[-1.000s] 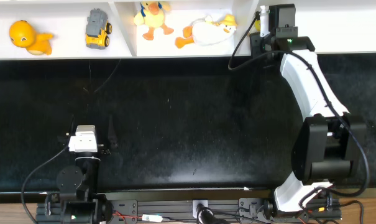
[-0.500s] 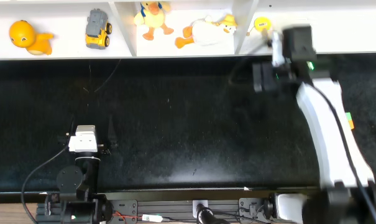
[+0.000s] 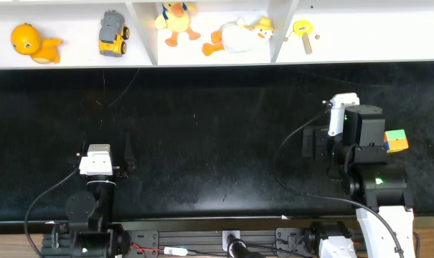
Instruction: Store Toys
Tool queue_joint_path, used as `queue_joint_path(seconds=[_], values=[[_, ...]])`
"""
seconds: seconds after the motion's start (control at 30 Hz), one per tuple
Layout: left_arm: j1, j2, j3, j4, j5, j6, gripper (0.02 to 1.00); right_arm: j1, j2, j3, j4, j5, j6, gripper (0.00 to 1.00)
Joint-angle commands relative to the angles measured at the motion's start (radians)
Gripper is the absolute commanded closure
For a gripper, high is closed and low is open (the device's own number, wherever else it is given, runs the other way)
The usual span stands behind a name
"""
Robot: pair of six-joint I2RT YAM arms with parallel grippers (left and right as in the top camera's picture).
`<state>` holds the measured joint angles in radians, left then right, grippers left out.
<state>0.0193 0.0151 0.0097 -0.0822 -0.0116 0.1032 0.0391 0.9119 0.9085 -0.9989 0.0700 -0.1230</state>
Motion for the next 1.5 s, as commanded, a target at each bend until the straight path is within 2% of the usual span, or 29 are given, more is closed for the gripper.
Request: queue_joint_path(seconds=[0.03, 0.13, 0.2, 0.23, 0.27, 0.3, 0.33, 0.4, 0.47, 0.53, 0.73, 1.3, 1.43, 1.5], values=[[0.0, -0.012, -0.002, -0.002, 0.01, -0.003, 0.02, -0.004, -0.01, -0.008, 0.001, 0.006, 0.005, 0.007], [0.0, -0.012, -0.002, -0.002, 0.01, -0.003, 0.023, -0.051, -0.005, -0.008, 0.019, 0.012, -0.051, 0.003], [0.0, -0.012, -0.002, -0.002, 0.01, -0.003, 0.023, -0.12, 0.003, -0.008, 0.029, 0.021, -0.142, 0.003], [0.0, -0.012, -0.002, -0.002, 0.01, -0.003, 0.02, -0.173, 0.009, -0.008, 0.025, 0.013, -0.259, 0.003], [0.0, -0.012, -0.002, -0.002, 0.01, -0.003, 0.02, -0.21, 0.013, -0.009, 0.022, 0.005, -0.312, 0.003], [0.0, -0.012, -0.002, -0.002, 0.01, -0.003, 0.02, -0.332, 0.033, -0.013, 0.008, -0.035, -0.482, 0.003], [0.0, -0.012, -0.002, -0.002, 0.01, -0.003, 0.02, -0.45, 0.056, -0.018, 0.01, -0.096, -0.599, 0.005], [0.0, -0.012, -0.002, -0.002, 0.01, -0.003, 0.02, -0.556, 0.092, -0.021, 0.013, -0.164, -0.673, 0.003], [0.0, -0.012, -0.002, -0.002, 0.01, -0.003, 0.023, -0.653, 0.148, -0.021, 0.024, -0.232, -0.697, 0.003], [0.0, -0.012, -0.002, -0.002, 0.01, -0.003, 0.02, -0.729, 0.216, -0.021, 0.057, -0.258, -0.693, 0.003], [0.0, -0.012, -0.002, -0.002, 0.01, -0.003, 0.02, -0.846, 0.405, -0.021, 0.191, -0.257, -0.734, 0.031], [0.0, -0.012, -0.002, -0.002, 0.01, -0.003, 0.02, -0.865, 0.609, -0.027, 0.389, -0.249, -0.706, 0.08], [0.0, -0.012, -0.002, -0.002, 0.01, -0.003, 0.02, -0.865, 0.632, -0.04, 0.446, -0.262, -0.644, 0.091], [0.0, -0.012, -0.002, -0.002, 0.01, -0.003, 0.02, -0.863, 0.64, -0.046, 0.451, -0.261, -0.622, 0.132]])
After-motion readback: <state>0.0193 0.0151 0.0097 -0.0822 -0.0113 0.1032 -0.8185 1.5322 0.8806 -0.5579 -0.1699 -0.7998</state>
